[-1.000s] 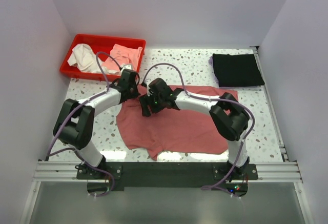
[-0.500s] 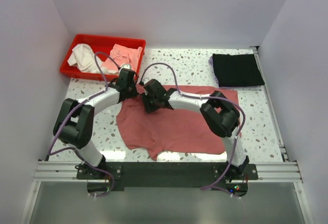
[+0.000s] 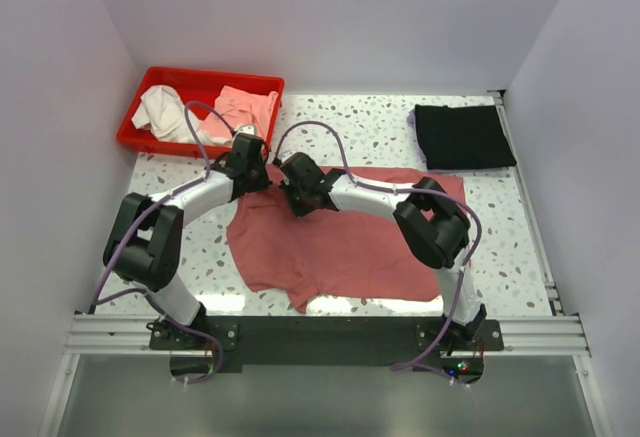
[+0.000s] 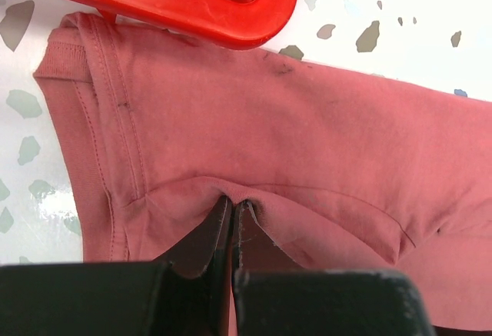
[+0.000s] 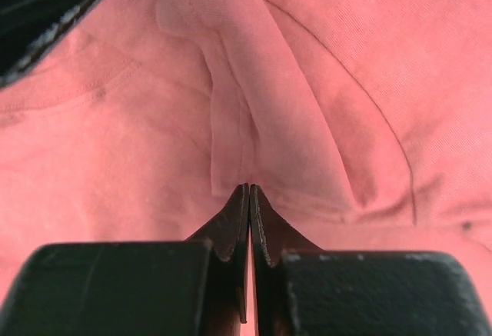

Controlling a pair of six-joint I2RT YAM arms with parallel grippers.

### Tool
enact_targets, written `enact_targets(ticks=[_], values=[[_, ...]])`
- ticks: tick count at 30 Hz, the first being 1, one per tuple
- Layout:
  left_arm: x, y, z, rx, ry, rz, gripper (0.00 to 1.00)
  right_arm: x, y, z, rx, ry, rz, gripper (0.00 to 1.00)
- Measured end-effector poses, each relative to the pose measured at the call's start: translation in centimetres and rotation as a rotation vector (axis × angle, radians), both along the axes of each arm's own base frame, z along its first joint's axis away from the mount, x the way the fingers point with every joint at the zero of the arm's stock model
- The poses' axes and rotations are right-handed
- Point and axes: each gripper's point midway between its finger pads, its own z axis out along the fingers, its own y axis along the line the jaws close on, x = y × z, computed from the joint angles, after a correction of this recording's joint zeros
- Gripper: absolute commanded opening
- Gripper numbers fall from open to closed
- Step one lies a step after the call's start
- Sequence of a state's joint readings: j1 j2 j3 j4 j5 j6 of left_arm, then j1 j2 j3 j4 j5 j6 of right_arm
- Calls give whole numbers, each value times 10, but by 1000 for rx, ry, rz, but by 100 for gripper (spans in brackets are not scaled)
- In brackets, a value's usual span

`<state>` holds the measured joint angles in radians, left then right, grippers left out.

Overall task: Fold and stack the t-shirts
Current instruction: Fold the tshirt

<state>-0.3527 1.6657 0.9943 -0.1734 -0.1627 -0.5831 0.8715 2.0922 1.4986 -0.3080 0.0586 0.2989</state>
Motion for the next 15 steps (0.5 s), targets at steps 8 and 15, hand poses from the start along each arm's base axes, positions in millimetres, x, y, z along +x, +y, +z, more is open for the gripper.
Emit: enact_targets(ticks=[8, 15], values=[[-10, 2, 8, -14, -15, -7, 0, -5, -2, 34, 21, -27, 47, 10], [-8, 1, 4, -10, -6, -7, 0, -1, 8, 28, 15, -34, 76, 33]])
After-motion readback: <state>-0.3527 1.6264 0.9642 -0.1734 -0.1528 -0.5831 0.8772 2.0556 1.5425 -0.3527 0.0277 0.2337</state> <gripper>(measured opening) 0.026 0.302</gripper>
